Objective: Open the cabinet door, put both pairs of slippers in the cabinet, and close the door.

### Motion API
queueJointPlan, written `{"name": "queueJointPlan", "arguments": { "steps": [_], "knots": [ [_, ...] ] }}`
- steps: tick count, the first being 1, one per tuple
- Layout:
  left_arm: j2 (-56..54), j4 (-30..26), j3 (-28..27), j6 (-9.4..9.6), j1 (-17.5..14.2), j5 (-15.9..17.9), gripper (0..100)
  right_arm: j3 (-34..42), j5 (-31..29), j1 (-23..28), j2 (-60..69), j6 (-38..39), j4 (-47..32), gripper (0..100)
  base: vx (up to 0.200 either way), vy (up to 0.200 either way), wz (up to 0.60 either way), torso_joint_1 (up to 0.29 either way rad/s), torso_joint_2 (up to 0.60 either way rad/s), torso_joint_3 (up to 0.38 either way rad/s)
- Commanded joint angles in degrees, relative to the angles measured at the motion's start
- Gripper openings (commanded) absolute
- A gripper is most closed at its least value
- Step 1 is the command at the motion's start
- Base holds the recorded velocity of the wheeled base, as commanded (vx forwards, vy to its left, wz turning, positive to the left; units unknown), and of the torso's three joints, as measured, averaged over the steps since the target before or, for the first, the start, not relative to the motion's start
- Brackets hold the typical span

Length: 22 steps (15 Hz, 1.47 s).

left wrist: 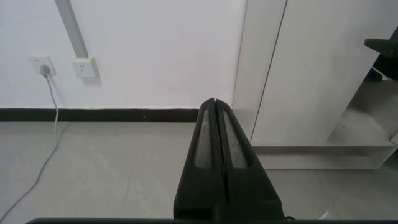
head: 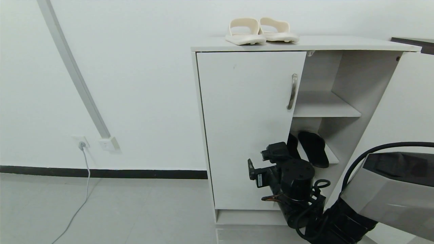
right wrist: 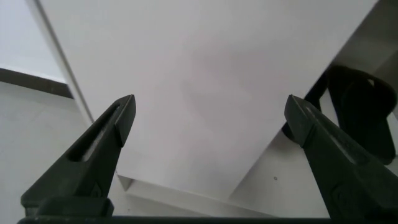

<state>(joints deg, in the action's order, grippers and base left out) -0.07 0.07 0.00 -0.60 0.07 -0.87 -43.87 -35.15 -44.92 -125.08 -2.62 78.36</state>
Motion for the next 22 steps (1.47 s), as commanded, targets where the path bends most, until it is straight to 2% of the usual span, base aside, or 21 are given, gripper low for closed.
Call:
{"name": "queueJointPlan", "arguments": {
  "steps": [1,5,9,22],
  "knots": [
    [0.1,0.0,0.0,-0.02,-0.1,0.0,0,0.0,0.0,-0.1,-0.1,0.0,0.1,100,0.0,0.0,0.0,0.0,0.0,0.0],
    [0.1,0.0,0.0,-0.02,-0.1,0.0,0,0.0,0.1,-0.1,-0.2,-0.7,0.2,100,0.0,0.0,0.0,0.0,0.0,0.0],
    [0.1,0.0,0.0,-0.02,0.0,0.0,0,0.0,0.1,-0.1,-0.3,-0.7,0.2,100,0.0,0.0,0.0,0.014,-0.19,-0.298],
    [0.1,0.0,0.0,-0.11,0.0,-0.2,0,0.5,0.1,-0.1,-0.3,-0.7,0.2,100,0.0,0.0,0.0,0.117,-0.49,-0.337]
  ]
}}
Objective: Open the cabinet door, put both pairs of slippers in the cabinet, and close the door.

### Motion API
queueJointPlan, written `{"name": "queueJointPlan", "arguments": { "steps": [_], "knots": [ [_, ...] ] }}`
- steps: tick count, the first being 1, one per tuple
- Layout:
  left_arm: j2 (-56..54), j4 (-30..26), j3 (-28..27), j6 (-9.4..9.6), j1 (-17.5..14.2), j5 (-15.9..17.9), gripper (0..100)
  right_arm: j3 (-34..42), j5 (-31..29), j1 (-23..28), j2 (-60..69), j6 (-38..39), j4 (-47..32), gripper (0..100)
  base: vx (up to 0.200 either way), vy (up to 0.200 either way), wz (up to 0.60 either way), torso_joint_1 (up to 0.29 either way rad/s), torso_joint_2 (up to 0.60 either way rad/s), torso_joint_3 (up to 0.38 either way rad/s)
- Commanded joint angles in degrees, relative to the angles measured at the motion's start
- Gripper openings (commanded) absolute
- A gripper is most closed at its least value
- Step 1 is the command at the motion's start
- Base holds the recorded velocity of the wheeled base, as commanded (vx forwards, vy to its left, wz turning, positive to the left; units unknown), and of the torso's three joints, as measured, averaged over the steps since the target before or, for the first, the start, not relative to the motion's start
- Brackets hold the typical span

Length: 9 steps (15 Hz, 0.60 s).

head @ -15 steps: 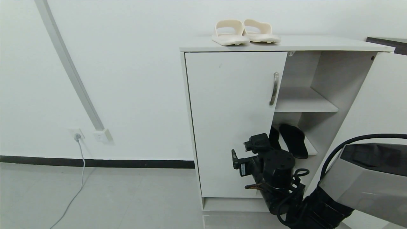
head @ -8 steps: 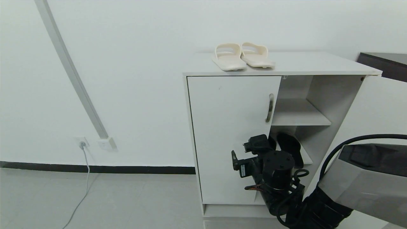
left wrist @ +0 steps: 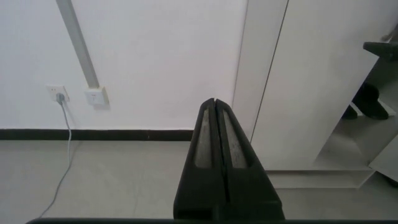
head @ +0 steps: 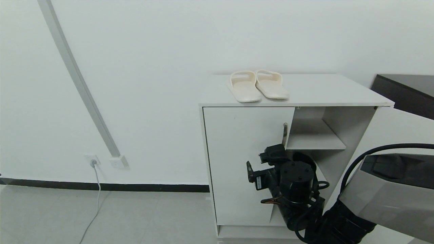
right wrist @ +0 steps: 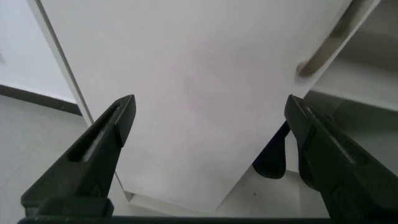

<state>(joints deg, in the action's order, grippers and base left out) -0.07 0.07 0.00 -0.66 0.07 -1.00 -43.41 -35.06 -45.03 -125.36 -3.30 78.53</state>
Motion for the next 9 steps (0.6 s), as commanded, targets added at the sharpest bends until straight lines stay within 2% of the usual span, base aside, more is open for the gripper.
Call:
{"name": "queueJointPlan", "arguments": {
  "steps": [1,9],
  "knots": [
    [0.1,0.0,0.0,-0.04,0.0,-0.1,0,0.0,0.0,-0.1,-0.1,0.0,0.0,100,0.0,0.0,0.0,0.173,-0.49,-0.305],
    [0.1,0.0,0.0,-0.04,-0.1,-0.1,0,2.1,0.6,0.0,0.8,0.1,0.9,100,0.0,0.0,0.0,0.205,-0.51,-0.311]
  ]
}}
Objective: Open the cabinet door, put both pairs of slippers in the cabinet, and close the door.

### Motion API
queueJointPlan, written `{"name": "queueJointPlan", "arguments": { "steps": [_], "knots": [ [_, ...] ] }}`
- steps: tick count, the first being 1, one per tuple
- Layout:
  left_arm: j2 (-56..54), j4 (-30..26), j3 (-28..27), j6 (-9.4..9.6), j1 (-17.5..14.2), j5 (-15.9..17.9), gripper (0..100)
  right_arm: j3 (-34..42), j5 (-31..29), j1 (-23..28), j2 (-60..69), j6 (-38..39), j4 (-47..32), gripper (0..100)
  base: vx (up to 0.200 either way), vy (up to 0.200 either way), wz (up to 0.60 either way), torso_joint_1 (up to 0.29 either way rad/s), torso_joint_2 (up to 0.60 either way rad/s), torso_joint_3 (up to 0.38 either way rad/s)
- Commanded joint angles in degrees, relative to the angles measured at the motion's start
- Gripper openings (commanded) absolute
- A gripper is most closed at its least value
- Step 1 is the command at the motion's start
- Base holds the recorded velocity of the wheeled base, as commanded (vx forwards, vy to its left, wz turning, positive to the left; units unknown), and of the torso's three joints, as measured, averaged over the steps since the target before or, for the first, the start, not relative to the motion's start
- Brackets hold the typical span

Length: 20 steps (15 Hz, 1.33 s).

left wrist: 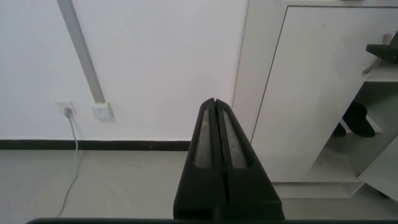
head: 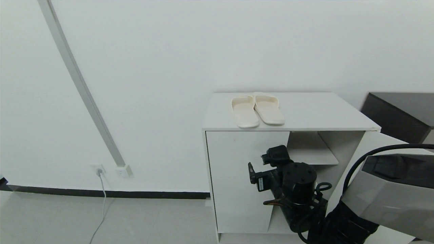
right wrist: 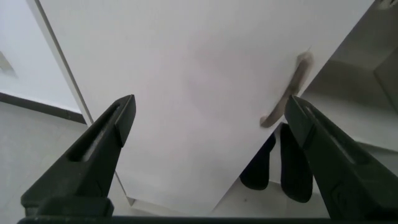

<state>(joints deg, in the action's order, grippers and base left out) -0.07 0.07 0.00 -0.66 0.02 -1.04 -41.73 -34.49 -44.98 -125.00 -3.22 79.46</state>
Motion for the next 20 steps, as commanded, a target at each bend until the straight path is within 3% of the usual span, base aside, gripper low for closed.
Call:
{"name": "queueJointPlan", "arguments": {
  "steps": [1,11,18,20],
  "knots": [
    [0.1,0.0,0.0,-0.04,0.0,0.0,0,0.4,0.0,0.0,0.5,0.0,0.0,100,0.0,0.0,0.0,0.232,-0.55,-0.32],
    [0.1,0.0,0.0,-0.04,0.1,0.0,0,0.7,0.0,0.0,0.5,-0.1,0.7,100,0.0,0.0,0.0,0.238,-0.54,-0.303],
    [0.1,0.0,0.0,-0.04,0.1,-0.1,0,0.9,1.4,0.4,0.2,-2.3,2.4,100,0.0,0.0,0.0,0.022,-0.04,-0.022],
    [0.1,0.0,0.0,0.04,0.1,0.0,0,-3.5,1.5,0.9,1.3,-2.1,-4.1,100,0.0,0.0,0.0,0.0,0.0,0.0]
  ]
}}
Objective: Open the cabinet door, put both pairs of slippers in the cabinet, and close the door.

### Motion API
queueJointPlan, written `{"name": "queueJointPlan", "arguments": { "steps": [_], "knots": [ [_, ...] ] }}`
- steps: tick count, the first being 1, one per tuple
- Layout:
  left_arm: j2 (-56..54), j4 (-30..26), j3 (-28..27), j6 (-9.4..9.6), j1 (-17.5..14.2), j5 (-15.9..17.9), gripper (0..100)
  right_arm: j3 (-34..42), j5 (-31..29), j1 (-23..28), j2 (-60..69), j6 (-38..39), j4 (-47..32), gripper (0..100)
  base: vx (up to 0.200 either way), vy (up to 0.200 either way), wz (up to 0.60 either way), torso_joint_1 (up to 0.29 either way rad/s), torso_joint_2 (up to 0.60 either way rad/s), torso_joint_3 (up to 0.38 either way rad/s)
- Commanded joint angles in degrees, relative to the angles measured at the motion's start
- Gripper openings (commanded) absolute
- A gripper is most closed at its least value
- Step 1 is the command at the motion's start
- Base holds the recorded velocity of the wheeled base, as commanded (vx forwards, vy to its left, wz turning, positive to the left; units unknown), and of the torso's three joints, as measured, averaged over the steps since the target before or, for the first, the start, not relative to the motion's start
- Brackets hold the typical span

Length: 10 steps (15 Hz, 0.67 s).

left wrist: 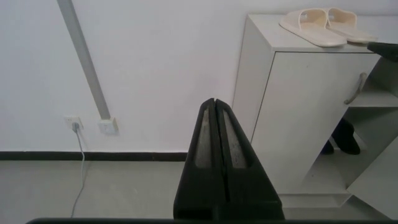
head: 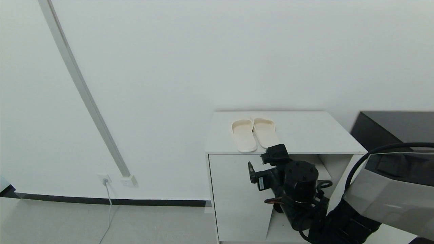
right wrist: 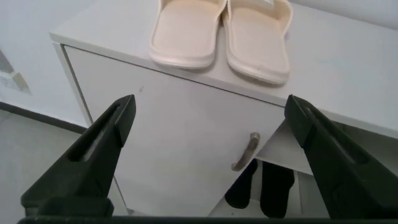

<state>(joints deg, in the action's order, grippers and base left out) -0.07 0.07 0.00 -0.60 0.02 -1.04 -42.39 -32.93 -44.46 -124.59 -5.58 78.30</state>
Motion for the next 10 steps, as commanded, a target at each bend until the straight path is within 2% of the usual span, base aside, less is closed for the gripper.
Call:
{"name": "queueJointPlan", "arguments": {
  "steps": [1,2,7,10],
  "knots": [
    [0.1,0.0,0.0,0.07,0.0,0.0,0,-4.6,0.0,0.8,1.7,1.3,-7.2,100,0.0,0.0,0.0,0.0,0.0,0.0],
    [0.1,0.0,0.0,0.16,0.0,0.0,0,-6.2,0.0,0.9,2.5,2.5,-10.3,100,0.0,0.0,0.0,0.0,0.0,0.0],
    [0.1,0.0,0.0,0.07,0.1,0.0,0,-20.3,0.1,2.5,9.2,9.4,-36.3,100,0.0,0.0,0.0,0.0,0.0,0.0],
    [0.1,0.0,0.0,0.07,0.1,0.0,0,-23.1,0.1,2.4,9.5,12.9,-43.1,100,0.0,0.0,0.0,0.0,0.0,0.0]
  ]
}}
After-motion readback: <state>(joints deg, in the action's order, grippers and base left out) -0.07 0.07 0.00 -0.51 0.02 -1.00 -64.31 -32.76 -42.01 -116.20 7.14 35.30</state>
